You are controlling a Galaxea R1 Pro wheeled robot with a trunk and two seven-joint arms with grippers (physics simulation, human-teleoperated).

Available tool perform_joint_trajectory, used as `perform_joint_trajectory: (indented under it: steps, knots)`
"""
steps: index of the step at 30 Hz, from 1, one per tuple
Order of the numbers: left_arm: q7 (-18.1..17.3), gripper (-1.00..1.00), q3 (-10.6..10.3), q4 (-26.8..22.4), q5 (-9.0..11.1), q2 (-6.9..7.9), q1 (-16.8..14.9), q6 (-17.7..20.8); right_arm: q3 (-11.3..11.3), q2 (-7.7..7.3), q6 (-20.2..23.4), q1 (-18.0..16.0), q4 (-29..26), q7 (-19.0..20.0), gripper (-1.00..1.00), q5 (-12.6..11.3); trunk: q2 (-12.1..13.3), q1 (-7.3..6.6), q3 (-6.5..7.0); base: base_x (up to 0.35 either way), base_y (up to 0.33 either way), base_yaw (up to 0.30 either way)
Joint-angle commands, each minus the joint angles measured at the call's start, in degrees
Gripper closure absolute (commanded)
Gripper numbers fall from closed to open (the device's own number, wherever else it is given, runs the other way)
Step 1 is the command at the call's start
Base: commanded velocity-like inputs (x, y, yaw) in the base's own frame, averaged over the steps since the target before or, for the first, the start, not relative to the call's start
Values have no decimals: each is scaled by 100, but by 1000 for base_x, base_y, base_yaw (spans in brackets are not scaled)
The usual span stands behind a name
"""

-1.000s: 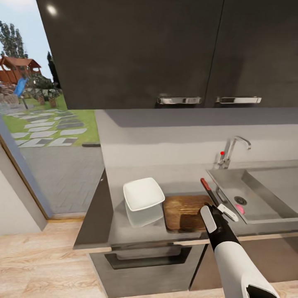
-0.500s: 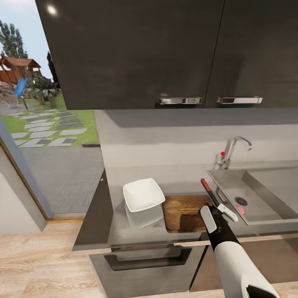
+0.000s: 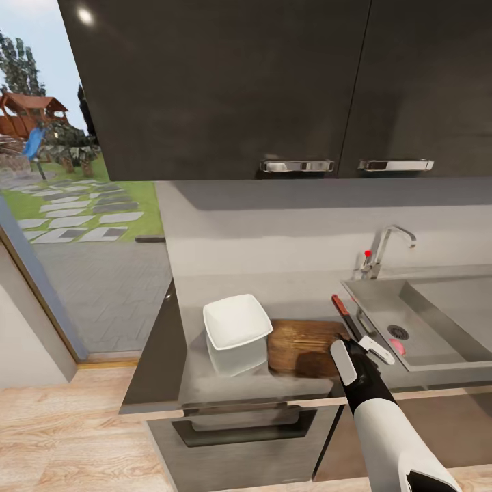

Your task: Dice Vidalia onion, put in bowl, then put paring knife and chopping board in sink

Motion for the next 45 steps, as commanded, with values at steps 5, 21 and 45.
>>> perform_joint_trajectory:
  steps: [5,21,45]
  knots:
    - [-1,-100,-9,-5,-1,4,-1,-10,-11,4,38,-4,-13,-18,-100,-8,-10,3,-10,0,0,0]
    - [-1,-100,-9,-5,-1,4,-1,-10,-4,4,38,-4,-17,-18,-100,1,-10,3,-10,0,0,0]
    - [-1,-100,-9,-5,-1,4,1,-10,5,13,29,-4,-30,-18,-100,1,-10,3,103,0,0,-18]
